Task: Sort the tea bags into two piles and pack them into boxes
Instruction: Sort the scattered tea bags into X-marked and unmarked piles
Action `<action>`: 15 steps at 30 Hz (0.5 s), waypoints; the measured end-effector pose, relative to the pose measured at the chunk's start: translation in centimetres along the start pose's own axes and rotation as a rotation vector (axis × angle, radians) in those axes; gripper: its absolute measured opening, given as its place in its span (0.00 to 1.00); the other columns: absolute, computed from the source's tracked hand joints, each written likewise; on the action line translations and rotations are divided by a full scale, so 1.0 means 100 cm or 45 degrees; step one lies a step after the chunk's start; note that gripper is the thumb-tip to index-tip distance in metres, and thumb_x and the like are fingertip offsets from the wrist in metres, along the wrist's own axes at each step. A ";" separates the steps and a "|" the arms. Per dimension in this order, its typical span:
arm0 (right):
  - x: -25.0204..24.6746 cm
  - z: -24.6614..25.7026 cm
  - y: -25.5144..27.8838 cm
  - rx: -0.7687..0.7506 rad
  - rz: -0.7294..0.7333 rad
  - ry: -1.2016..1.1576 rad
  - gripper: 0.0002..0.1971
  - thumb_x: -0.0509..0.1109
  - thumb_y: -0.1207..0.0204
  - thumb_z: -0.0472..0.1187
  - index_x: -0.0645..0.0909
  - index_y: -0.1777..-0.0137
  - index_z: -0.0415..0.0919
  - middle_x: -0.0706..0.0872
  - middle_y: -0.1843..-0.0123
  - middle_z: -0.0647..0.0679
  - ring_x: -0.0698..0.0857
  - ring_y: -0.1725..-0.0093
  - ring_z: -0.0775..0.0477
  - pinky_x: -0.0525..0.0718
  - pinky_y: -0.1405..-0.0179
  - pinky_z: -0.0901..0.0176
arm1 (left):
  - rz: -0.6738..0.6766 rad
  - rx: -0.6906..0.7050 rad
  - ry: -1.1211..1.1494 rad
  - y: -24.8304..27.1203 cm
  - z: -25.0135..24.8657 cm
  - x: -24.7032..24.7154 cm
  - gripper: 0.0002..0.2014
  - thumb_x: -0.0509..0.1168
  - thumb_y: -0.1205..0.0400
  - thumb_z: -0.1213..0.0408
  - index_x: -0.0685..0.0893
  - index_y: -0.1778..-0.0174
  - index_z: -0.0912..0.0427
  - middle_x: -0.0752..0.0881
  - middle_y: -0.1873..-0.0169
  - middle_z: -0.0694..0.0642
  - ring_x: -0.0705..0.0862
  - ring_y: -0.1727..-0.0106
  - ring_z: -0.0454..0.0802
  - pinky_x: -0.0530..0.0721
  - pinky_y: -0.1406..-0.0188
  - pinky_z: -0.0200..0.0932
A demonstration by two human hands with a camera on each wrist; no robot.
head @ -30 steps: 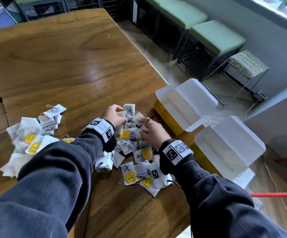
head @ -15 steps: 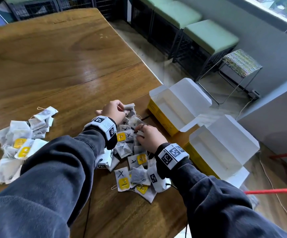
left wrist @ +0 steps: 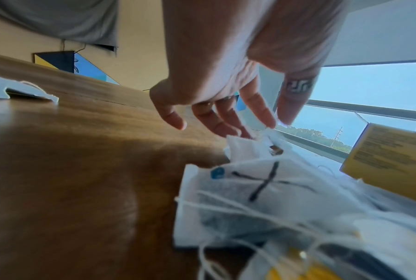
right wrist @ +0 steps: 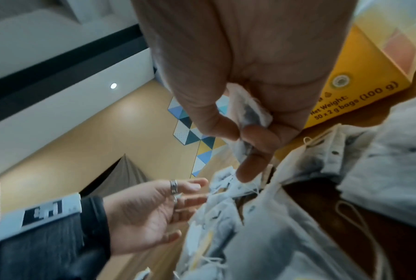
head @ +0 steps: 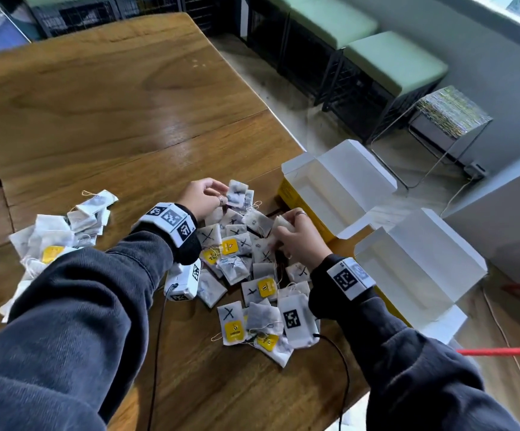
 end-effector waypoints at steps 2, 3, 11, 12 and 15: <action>-0.002 0.001 0.005 0.059 0.066 -0.215 0.04 0.62 0.19 0.36 0.70 0.50 0.45 0.86 0.54 0.35 0.83 0.73 0.49 0.76 0.82 0.63 | 0.076 -0.006 -0.103 0.004 0.000 0.001 0.19 0.66 0.23 0.74 0.80 0.37 0.53 0.80 0.48 0.53 0.78 0.46 0.50 0.72 0.51 0.39; -0.002 0.003 0.009 0.074 0.106 -0.340 0.05 0.62 0.19 0.34 0.70 0.46 0.41 0.86 0.57 0.36 0.83 0.76 0.52 0.77 0.83 0.64 | 0.120 -0.010 -0.146 0.007 0.000 0.002 0.22 0.66 0.23 0.74 0.77 0.34 0.53 0.79 0.45 0.53 0.77 0.46 0.49 0.72 0.51 0.39; -0.007 0.019 0.026 -0.123 0.045 -0.526 0.06 0.75 0.29 0.36 0.82 0.55 0.42 0.88 0.63 0.44 0.86 0.71 0.53 0.82 0.76 0.67 | 0.222 0.171 0.079 0.067 -0.018 0.005 0.08 0.64 0.19 0.61 0.79 0.44 0.50 0.83 0.47 0.52 0.81 0.50 0.45 0.82 0.49 0.38; -0.004 0.022 0.029 -0.141 0.061 -0.532 0.03 0.74 0.27 0.36 0.82 0.57 0.43 0.87 0.65 0.44 0.84 0.72 0.55 0.80 0.77 0.68 | 0.306 0.144 0.236 0.080 -0.021 0.009 0.08 0.64 0.19 0.62 0.80 0.44 0.53 0.84 0.50 0.53 0.82 0.55 0.43 0.82 0.59 0.32; 0.009 0.031 0.037 -0.144 0.191 -0.654 0.05 0.66 0.21 0.32 0.82 0.56 0.41 0.83 0.67 0.44 0.80 0.76 0.58 0.79 0.80 0.69 | 0.428 0.097 0.424 0.106 -0.019 0.016 0.09 0.67 0.22 0.64 0.80 0.47 0.55 0.85 0.58 0.50 0.84 0.64 0.42 0.79 0.68 0.34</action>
Point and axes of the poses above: each hand's wrist, its own y-axis away from the middle knuckle, its own x-axis out of the palm, z = x × y, the point moved 5 cm from there along -y, towards the middle knuckle
